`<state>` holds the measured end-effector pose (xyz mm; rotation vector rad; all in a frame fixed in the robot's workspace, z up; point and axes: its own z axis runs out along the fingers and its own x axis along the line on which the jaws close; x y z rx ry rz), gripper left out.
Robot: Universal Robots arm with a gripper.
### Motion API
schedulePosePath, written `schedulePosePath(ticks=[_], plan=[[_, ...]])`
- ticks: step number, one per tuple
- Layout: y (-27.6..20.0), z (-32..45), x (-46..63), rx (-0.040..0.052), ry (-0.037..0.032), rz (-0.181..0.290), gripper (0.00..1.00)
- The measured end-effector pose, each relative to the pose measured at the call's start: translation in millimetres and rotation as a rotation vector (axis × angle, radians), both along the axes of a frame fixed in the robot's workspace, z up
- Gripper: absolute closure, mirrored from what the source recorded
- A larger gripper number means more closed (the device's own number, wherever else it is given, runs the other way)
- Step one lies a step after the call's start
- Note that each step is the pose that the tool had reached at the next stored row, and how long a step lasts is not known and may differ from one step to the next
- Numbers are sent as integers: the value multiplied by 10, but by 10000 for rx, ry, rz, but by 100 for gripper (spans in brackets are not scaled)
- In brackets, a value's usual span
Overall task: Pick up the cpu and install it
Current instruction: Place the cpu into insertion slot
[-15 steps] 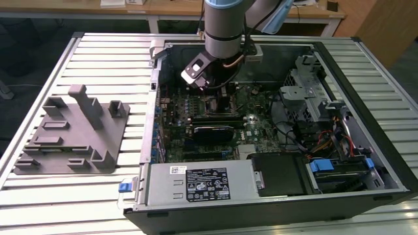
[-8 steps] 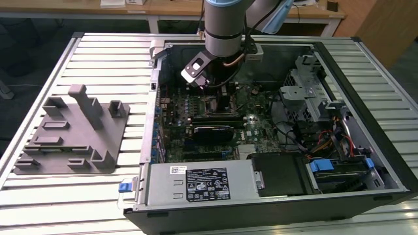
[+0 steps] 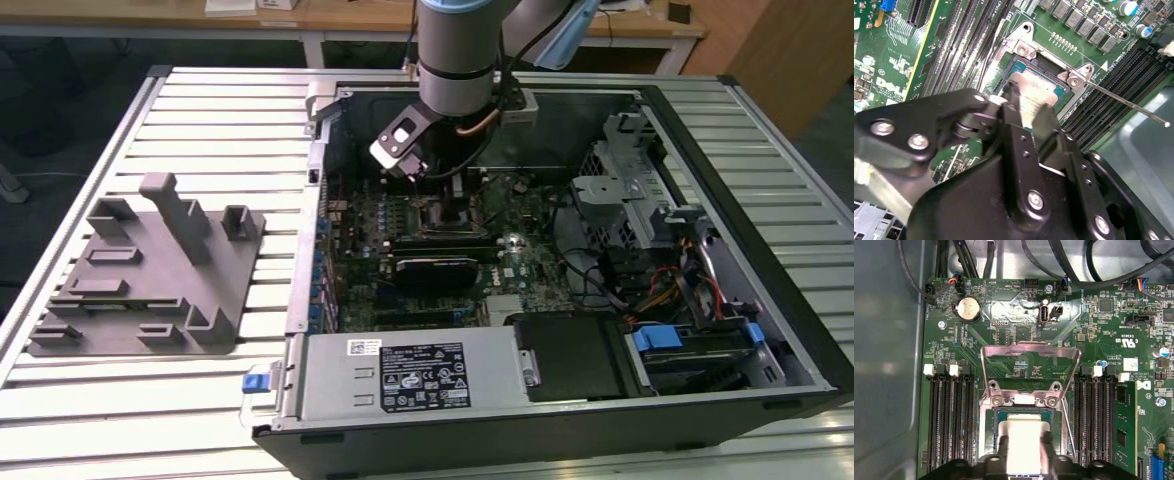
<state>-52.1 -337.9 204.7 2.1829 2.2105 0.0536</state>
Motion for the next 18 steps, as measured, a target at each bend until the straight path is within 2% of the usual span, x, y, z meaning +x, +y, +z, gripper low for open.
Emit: schedulePosePath(ticks=[2,3,6,18], plan=[[0,1,0,1,0,0,71],[0,2,0,1,0,0,71],[0,4,0,0,0,0,88],[1,-21,0,25,-1,0,89]])
